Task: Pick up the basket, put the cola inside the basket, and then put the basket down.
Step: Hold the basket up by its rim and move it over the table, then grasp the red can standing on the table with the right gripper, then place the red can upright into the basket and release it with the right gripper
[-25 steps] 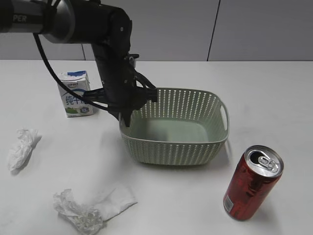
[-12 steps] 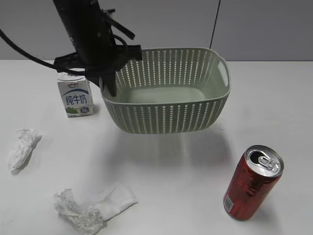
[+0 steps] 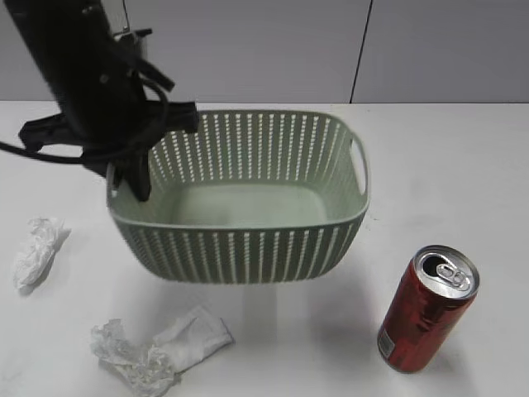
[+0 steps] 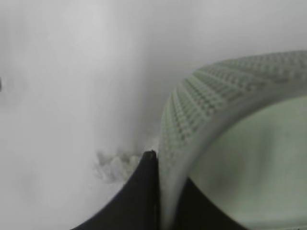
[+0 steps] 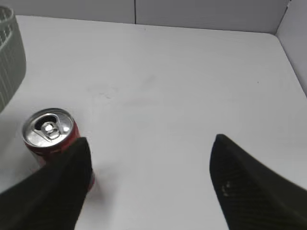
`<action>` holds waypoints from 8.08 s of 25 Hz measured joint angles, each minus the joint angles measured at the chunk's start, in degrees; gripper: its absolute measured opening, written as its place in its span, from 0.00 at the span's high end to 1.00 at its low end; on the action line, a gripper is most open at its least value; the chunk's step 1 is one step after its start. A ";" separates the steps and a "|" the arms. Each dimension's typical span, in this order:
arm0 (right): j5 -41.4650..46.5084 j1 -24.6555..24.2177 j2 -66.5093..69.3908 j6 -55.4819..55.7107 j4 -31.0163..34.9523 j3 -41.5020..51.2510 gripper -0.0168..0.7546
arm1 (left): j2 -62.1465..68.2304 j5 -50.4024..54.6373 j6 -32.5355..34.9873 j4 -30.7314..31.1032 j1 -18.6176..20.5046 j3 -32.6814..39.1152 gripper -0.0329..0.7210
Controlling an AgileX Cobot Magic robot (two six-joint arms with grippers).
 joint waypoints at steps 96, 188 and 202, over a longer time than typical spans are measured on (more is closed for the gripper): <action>-0.84 9.13 10.68 -7.79 1.39 -7.89 0.26 | -5.78 -12.03 0.05 1.02 -0.11 16.97 0.96; 6.77 17.98 87.64 5.56 4.38 -26.57 0.33 | -2.09 -17.75 0.16 0.19 -0.22 16.97 0.96; 16.59 17.98 78.69 3.00 -1.67 -45.45 0.33 | -2.09 -16.60 0.16 0.19 -0.22 16.97 0.96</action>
